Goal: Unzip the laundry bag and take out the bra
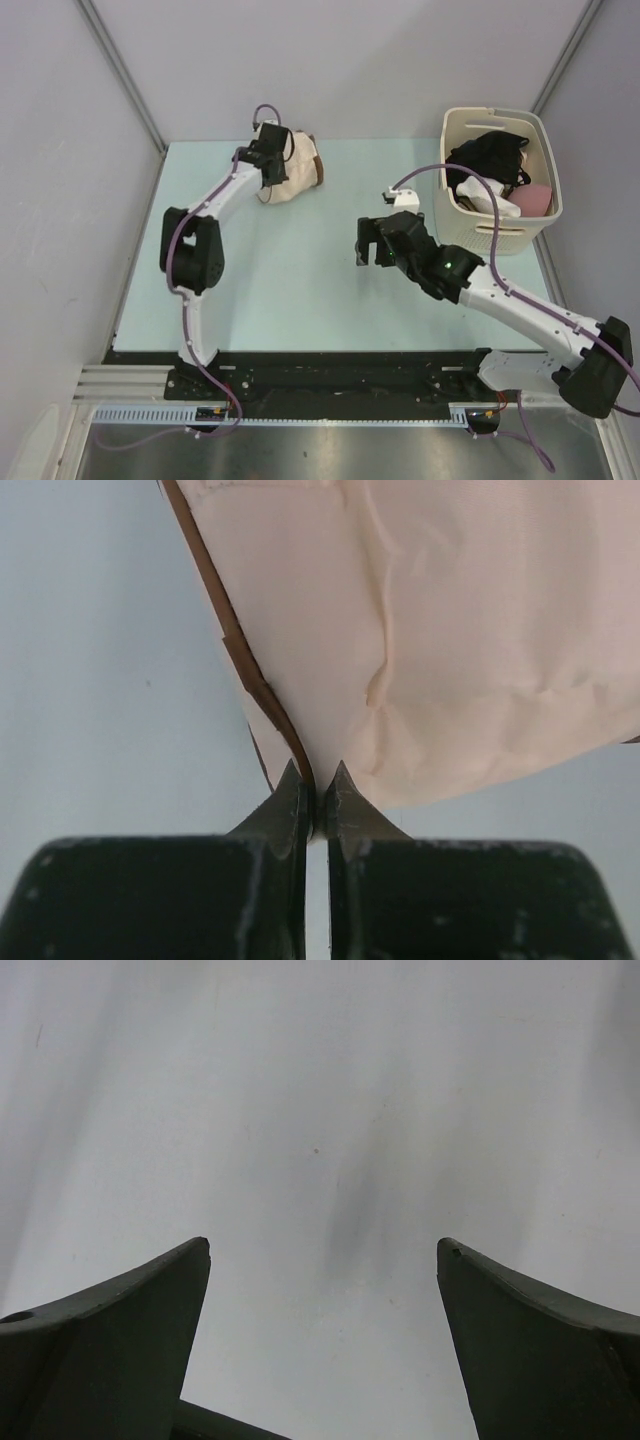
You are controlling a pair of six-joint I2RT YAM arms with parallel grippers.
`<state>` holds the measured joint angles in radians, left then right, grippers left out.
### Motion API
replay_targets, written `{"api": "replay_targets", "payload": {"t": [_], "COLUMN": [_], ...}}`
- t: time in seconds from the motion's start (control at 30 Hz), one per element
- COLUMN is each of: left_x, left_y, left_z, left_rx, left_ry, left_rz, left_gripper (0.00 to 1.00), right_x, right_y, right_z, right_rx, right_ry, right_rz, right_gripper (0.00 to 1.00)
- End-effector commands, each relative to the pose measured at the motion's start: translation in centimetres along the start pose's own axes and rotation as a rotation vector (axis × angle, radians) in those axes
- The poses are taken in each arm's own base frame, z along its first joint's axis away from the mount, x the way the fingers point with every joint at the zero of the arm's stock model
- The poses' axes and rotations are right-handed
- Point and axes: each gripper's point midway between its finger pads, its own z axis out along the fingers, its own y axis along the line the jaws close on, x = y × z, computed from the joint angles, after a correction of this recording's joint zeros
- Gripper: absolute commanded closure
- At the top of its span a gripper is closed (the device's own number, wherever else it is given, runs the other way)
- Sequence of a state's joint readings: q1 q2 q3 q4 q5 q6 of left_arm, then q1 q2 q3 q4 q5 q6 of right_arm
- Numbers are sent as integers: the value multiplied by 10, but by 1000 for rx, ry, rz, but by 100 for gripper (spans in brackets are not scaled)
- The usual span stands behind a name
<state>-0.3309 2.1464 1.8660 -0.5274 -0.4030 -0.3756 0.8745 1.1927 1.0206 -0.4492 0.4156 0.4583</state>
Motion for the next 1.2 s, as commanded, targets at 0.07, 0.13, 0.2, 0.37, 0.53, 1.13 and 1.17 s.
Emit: {"api": "replay_targets", "payload": {"t": [0.07,0.13,0.2,0.37,0.53,1.13,1.17], "left_x": [17,43,45,82,80,90,85], "left_y": [-37,-39,-50,-48,-30,-96,-102], "left_z": [-121,-146,-176,-181,-195,-290,-287], "left_rx": [336,460,607,671,607,531,526], "left_ry": [24,71,42,120,148,14,2], "left_rz": [187,189,175,180,209,150,152], "left_gripper": [100,100,100,88,3,7,7], "right_x": [-11,-12,-10,-19,-14,-42,-41], "right_y": [-35,-38,-32,-17,-16,-132,-134], "right_z": [-22,-25,-27,-33,-32,-117,-119], "right_rx": [62,50,9,-71,-65,324,329], "right_ry": [-4,3,19,2,28,-269,-268], "right_rz": [122,142,147,207,250,339,342], "right_gripper": [0,0,0,0,0,0,0]}}
